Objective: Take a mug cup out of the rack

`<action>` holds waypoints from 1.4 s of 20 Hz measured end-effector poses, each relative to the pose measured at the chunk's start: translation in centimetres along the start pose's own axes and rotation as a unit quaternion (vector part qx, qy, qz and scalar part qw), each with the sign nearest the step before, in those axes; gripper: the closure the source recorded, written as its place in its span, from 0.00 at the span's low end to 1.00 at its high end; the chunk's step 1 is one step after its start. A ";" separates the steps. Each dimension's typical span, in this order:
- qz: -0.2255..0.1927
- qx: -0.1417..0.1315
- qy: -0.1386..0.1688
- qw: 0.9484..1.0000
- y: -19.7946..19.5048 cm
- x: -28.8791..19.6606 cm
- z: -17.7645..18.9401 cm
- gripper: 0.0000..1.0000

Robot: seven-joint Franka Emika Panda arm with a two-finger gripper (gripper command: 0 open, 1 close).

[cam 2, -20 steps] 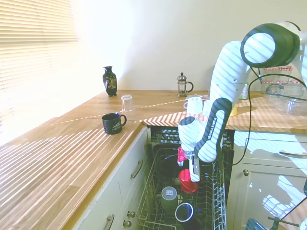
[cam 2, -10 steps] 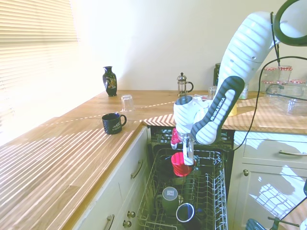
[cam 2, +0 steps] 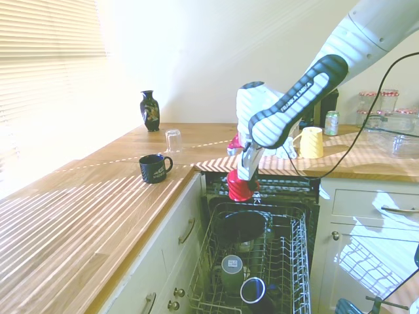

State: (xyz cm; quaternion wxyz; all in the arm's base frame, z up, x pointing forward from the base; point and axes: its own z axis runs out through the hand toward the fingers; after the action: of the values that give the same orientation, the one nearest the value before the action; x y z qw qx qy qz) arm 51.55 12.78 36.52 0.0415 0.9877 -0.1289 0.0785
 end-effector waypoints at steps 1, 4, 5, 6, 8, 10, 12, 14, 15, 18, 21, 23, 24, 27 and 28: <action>0.016 0.003 -0.001 1.000 0.6 1.1 -1.0 1.00; 0.063 0.009 -0.011 0.998 2.7 4.0 -3.0 1.00; 0.079 0.010 -0.016 0.997 3.5 5.0 -3.3 1.00; 0.095 0.011 -0.023 0.995 4.4 6.0 -3.6 1.00; 0.122 0.012 -0.036 0.992 5.9 8.0 -3.8 1.00; 0.144 0.011 -0.048 0.988 7.3 9.8 -3.7 1.00; 0.161 0.009 -0.060 0.985 8.4 11.4 -3.3 1.00; 0.176 0.008 -0.072 0.982 9.3 12.6 -2.5 1.00; 0.183 0.007 -0.078 0.980 9.6 13.1 -2.0 1.00; 0.201 0.006 -0.090 0.975 10.9 14.4 -0.7 1.00; 0.218 0.006 -0.102 0.970 12.2 15.1 0.6 1.00; 0.229 0.003 -0.111 0.967 13.1 15.5 1.8 1.00; 0.235 0.002 -0.115 0.965 13.7 15.7 2.5 1.00; 0.251 0.003 -0.123 0.960 15.2 16.5 4.0 1.00; 0.255 0.005 -0.126 0.959 15.7 16.7 4.4 1.00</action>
State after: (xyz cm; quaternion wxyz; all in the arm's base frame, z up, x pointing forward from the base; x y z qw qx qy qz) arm 64.02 -6.89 35.92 -0.0009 0.9240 -0.3805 -0.0377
